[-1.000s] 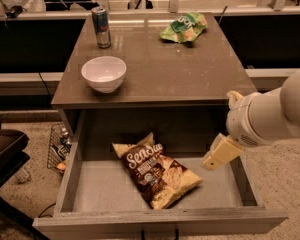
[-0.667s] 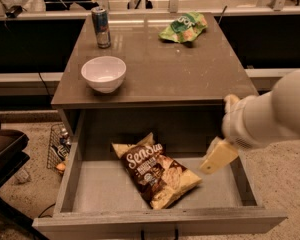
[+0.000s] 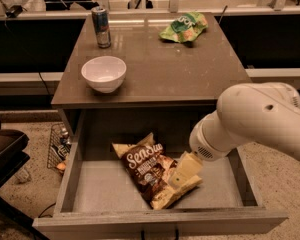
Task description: Pick brown chip bag from top drawer and place on counter
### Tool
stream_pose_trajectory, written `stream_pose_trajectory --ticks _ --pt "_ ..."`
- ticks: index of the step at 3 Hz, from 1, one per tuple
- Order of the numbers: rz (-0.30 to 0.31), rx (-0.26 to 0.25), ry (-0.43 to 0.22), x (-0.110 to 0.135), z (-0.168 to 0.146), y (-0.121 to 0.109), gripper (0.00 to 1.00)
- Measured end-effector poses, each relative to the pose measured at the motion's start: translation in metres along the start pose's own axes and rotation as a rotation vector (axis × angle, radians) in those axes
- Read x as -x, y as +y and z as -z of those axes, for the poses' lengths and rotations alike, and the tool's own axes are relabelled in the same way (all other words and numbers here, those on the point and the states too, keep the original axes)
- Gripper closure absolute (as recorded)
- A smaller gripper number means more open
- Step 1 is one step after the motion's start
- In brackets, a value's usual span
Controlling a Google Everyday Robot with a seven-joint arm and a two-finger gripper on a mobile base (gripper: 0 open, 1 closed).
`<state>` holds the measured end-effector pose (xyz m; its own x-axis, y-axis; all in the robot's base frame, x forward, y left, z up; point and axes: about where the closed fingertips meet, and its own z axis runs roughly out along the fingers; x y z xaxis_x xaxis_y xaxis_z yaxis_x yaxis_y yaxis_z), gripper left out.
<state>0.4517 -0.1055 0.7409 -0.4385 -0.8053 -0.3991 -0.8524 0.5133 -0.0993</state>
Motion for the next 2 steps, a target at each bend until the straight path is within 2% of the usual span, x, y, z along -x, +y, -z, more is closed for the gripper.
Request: stream_pose_trajectory --ticks 1,2 --pt "-0.078 0.092 -0.004 0.011 -0.039 0.019 0.00" --pt "-0.117 0.129 -0.020 0.022 -0.069 0.032 0.00"
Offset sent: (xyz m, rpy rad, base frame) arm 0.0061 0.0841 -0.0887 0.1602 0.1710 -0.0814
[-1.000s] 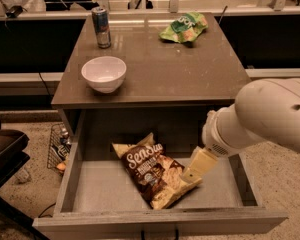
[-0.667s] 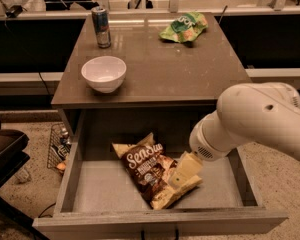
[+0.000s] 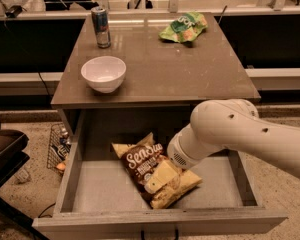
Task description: Pick brown chip bag from top drawer and place on counter
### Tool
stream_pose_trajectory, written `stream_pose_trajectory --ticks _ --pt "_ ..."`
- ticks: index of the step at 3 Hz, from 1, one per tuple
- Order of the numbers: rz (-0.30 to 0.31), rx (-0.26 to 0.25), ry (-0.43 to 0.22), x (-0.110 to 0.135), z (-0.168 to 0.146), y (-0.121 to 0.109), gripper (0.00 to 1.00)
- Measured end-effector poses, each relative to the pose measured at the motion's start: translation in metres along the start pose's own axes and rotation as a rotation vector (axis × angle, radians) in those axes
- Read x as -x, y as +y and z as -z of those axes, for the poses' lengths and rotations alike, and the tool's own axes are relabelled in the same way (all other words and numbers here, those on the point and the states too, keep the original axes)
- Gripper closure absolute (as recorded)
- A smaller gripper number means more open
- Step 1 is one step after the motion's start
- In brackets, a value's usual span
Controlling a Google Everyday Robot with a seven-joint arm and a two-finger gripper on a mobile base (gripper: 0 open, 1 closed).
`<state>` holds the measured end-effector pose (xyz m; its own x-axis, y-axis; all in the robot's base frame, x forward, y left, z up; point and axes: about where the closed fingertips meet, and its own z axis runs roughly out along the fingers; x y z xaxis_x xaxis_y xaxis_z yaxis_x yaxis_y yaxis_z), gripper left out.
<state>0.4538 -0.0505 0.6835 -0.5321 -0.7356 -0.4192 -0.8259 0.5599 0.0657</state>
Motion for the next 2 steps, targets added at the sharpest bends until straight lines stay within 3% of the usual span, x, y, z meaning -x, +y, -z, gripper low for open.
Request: stream_pose_trajectory --ticks 1,2 --pt "-0.022 0.019 -0.018 -0.001 -0.047 0.009 0.00" --pt "-0.021 0.019 -0.050 0.000 -0.085 0.013 0.18"
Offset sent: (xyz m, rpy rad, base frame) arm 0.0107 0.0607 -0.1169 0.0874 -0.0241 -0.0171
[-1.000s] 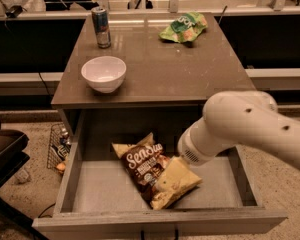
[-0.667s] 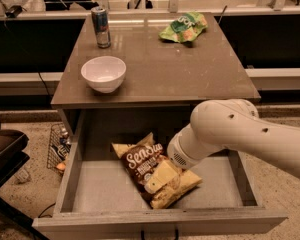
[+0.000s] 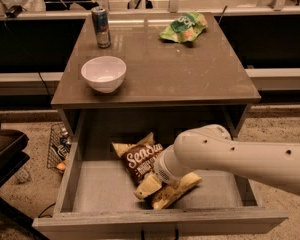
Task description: Pick brown chip bag from top drawer and place on counter
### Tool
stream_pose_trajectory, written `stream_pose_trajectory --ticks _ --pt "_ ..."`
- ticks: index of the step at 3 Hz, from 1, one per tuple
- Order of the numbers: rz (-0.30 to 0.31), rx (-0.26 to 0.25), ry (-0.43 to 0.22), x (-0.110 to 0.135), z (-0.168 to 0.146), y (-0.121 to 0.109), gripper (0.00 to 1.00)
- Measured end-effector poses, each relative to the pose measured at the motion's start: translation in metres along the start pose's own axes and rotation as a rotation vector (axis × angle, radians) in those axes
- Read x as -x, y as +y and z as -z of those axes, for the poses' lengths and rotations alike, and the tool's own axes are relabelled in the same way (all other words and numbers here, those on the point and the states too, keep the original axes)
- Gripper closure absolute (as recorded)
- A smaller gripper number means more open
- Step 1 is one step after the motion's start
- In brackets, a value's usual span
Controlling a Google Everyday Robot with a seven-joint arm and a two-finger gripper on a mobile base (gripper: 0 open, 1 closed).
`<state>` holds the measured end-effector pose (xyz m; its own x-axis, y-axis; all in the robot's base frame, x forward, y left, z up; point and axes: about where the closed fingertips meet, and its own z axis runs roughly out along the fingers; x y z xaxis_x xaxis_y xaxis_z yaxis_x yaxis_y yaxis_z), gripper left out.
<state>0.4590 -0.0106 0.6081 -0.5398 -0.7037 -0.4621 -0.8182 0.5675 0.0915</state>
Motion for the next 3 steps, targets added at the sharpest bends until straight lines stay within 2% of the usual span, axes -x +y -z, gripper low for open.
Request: stream_pose_trajectory --ticks 3 --pt "0.004 -0.005 -0.010 0.0033 0.0005 -0.0001 0.87"
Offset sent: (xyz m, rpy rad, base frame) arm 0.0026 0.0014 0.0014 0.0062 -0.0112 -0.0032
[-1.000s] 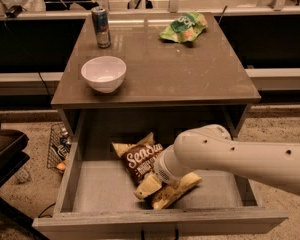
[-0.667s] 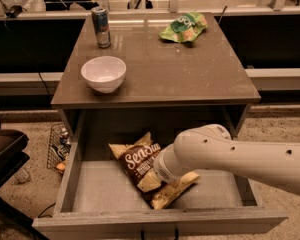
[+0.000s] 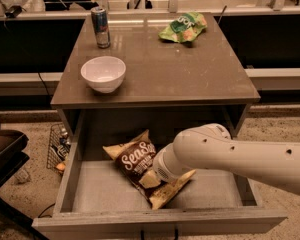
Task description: Pick brown chip bag from top drawer and place on counter
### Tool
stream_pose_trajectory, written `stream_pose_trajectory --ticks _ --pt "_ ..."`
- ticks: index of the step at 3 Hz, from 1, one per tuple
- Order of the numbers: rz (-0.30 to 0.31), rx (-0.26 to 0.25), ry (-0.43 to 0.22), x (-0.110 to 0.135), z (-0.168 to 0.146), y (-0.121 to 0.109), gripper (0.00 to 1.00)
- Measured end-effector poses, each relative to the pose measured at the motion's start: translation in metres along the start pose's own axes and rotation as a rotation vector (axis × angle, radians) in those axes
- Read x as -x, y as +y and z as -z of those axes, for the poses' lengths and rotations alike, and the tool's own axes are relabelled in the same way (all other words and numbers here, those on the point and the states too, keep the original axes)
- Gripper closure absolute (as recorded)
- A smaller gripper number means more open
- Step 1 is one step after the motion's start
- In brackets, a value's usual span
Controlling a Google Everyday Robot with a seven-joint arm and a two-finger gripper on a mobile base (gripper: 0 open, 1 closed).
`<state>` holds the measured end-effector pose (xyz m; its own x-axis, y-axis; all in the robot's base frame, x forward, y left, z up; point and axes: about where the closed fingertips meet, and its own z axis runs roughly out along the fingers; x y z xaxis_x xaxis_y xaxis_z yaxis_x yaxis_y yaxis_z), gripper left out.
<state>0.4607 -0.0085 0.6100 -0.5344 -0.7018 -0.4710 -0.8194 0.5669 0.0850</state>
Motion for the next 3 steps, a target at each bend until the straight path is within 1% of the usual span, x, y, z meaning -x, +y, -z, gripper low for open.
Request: stream_pose_trajectory --ticks 1,2,3 --pt "0.000 0.000 0.000 0.001 0.001 0.000 1.00" --pt "-0.008 -0.006 0.016 -0.003 0.026 -0.002 1.00" --pt "-0.022 -0.015 0.053 -0.010 0.092 -0.005 1.00"
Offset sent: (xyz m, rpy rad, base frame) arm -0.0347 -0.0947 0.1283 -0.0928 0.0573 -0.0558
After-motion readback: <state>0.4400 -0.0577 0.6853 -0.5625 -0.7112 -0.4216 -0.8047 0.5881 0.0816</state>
